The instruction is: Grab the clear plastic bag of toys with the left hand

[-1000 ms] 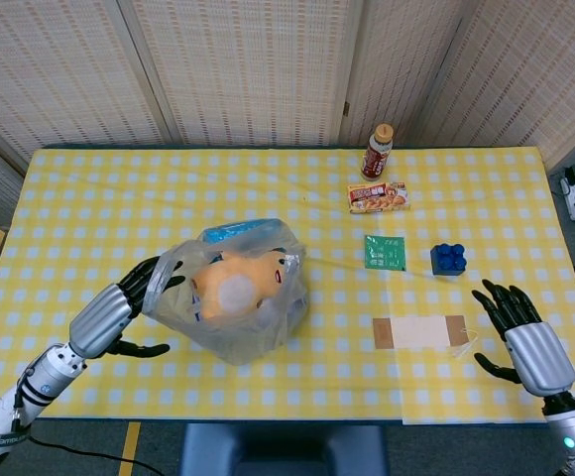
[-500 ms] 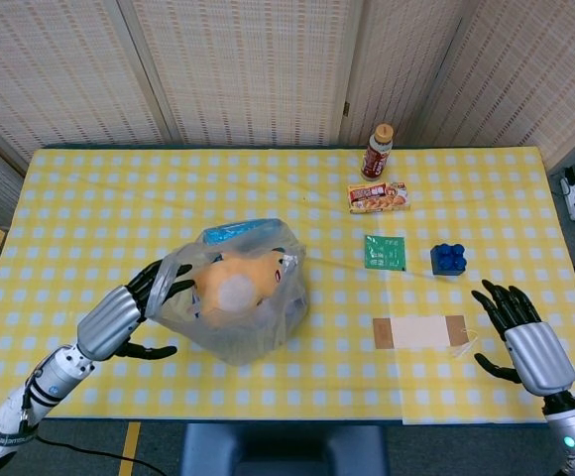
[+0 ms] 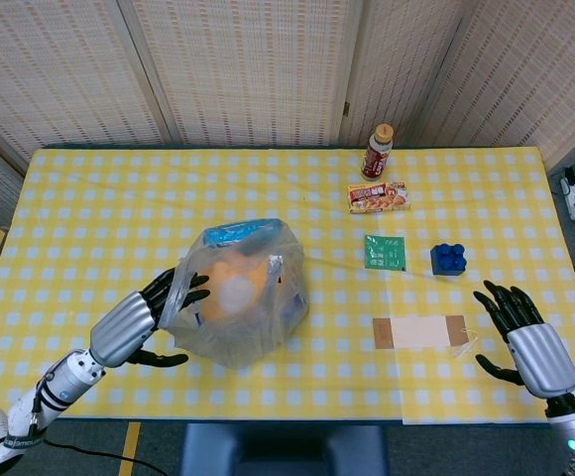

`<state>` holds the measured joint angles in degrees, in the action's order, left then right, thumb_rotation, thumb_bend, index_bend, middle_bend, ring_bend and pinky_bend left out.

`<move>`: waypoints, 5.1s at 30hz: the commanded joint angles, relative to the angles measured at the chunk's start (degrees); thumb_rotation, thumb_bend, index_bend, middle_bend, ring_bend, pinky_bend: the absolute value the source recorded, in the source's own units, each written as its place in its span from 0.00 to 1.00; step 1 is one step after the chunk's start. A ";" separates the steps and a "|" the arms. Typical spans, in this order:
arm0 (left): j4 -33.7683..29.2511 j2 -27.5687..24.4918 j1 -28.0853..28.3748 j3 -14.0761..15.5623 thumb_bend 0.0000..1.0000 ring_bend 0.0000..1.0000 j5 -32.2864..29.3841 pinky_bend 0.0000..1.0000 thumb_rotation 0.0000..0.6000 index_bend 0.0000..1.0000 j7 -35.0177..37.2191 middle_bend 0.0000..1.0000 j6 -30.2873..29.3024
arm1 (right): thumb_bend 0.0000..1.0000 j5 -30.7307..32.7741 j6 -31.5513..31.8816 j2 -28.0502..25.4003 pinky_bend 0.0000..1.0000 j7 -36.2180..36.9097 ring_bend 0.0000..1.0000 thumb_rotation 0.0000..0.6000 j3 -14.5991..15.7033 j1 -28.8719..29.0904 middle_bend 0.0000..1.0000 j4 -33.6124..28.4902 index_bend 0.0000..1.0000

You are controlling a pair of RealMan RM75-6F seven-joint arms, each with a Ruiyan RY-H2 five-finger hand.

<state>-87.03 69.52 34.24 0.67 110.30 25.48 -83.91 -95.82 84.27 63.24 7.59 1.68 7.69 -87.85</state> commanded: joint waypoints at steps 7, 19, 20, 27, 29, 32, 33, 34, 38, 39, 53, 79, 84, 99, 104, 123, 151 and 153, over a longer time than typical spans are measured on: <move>-1.19 0.14 1.49 0.20 0.12 0.08 0.17 0.01 1.00 0.06 0.70 0.09 1.21 | 0.25 -0.36 0.10 -0.09 0.00 0.33 0.00 1.00 0.15 0.00 0.00 0.08 0.00; -3.86 -0.55 4.98 0.36 0.12 0.09 0.80 0.05 1.00 0.06 1.93 0.09 4.78 | 0.26 -0.43 0.11 -0.01 0.00 0.36 0.00 1.00 0.16 0.01 0.00 0.14 0.00; -4.06 -0.53 5.30 0.33 0.12 0.09 0.82 0.05 1.00 0.06 1.95 0.09 5.07 | 0.26 -0.46 0.05 -0.01 0.00 0.34 0.00 1.00 0.18 0.04 0.00 0.13 0.00; -5.45 -0.29 7.33 0.21 0.12 0.09 0.54 0.08 1.00 0.06 2.29 0.09 7.45 | 0.25 -0.54 0.16 -0.13 0.00 0.51 0.00 1.00 0.22 0.01 0.00 0.07 0.00; -5.75 -0.23 7.95 0.36 0.12 0.09 0.51 0.12 1.00 0.06 2.94 0.09 8.15 | 0.25 -0.62 0.31 -0.17 0.00 0.59 0.00 1.00 0.23 -0.04 0.00 0.07 0.00; -5.83 -0.11 8.64 0.52 0.12 0.09 0.36 0.14 1.00 0.06 3.65 0.09 8.96 | 0.25 -0.65 0.40 -0.21 0.00 0.72 0.00 1.00 0.23 -0.06 0.00 0.09 0.00; -5.85 -0.05 8.88 0.58 0.12 0.09 0.24 0.14 1.00 0.06 3.99 0.09 9.20 | 0.25 -0.69 0.43 -0.22 0.00 0.77 0.00 1.00 0.25 -0.08 0.00 0.10 0.00; -5.90 -0.04 9.05 0.64 0.12 0.09 0.16 0.14 1.00 0.06 4.37 0.09 9.32 | 0.26 -0.70 0.45 -0.23 0.00 0.78 0.00 1.00 0.24 -0.08 0.00 0.11 0.00; -5.84 0.03 9.84 0.79 0.12 0.09 -0.12 0.16 1.00 0.06 6.21 0.09 9.67 | 0.25 -0.64 0.45 -0.22 0.00 0.74 0.00 1.00 0.22 -0.09 0.00 0.12 0.00; -5.83 0.05 10.03 0.80 0.12 0.09 -0.21 0.16 1.00 0.06 6.61 0.09 9.78 | 0.25 -0.62 0.39 -0.22 0.00 0.75 0.00 1.00 0.22 -0.07 0.00 0.11 0.00; -6.24 -1.12 13.11 0.47 0.12 0.06 -2.41 0.13 1.00 0.06 12.05 0.09 12.29 | 0.25 -0.68 0.49 -0.33 0.00 0.89 0.00 1.00 0.22 -0.09 0.00 0.04 0.00; -8.42 -3.67 20.31 -1.38 0.12 0.06 -6.93 0.14 1.00 0.06 26.62 0.09 20.03 | 0.25 -1.54 1.57 -0.51 0.00 0.79 0.00 1.00 0.43 -0.53 0.00 -0.29 0.00; -8.53 -3.87 23.85 -1.81 0.12 0.06 -7.75 0.14 1.00 0.06 34.42 0.09 23.71 | 0.26 -1.72 1.90 -0.64 0.00 1.12 0.00 1.00 0.53 -0.69 0.00 -0.27 0.00; -7.26 -6.28 33.31 0.78 0.12 0.08 -3.26 0.17 1.00 0.05 70.10 0.09 24.29 | 0.26 -2.47 2.39 -1.04 0.00 1.78 0.00 1.00 0.79 -0.81 0.00 -0.40 0.00; -5.06 -6.35 35.74 2.12 0.12 0.11 -2.41 0.24 1.00 0.06 83.66 0.11 22.16 | 0.25 -2.46 2.35 -1.15 0.00 2.18 0.00 1.00 0.81 -0.78 0.00 -0.25 0.00; -26.58 -16.48 32.80 -3.18 0.57 0.90 -31.26 0.98 1.00 0.76 72.79 0.97 32.09 | 0.25 -2.99 1.04 -0.82 0.00 1.42 0.00 1.00 1.29 -0.19 0.00 -0.40 0.00; -39.58 -39.25 21.63 -26.80 0.69 0.98 -48.87 1.00 1.00 0.84 62.15 1.00 35.84 | 0.25 -3.43 -0.10 -0.56 0.00 0.76 0.00 1.00 1.84 0.47 0.00 -0.47 0.00; -40.23 -42.24 21.93 -29.79 0.69 0.98 -51.17 1.00 1.00 0.84 62.05 1.00 36.80 | 0.25 -3.37 -0.58 -0.45 0.00 0.52 0.00 1.00 1.88 0.68 0.00 -0.56 0.00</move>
<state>-125.88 30.94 55.82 -25.37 62.24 86.48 -48.82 -99.24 83.77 62.73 8.19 3.55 8.29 -88.38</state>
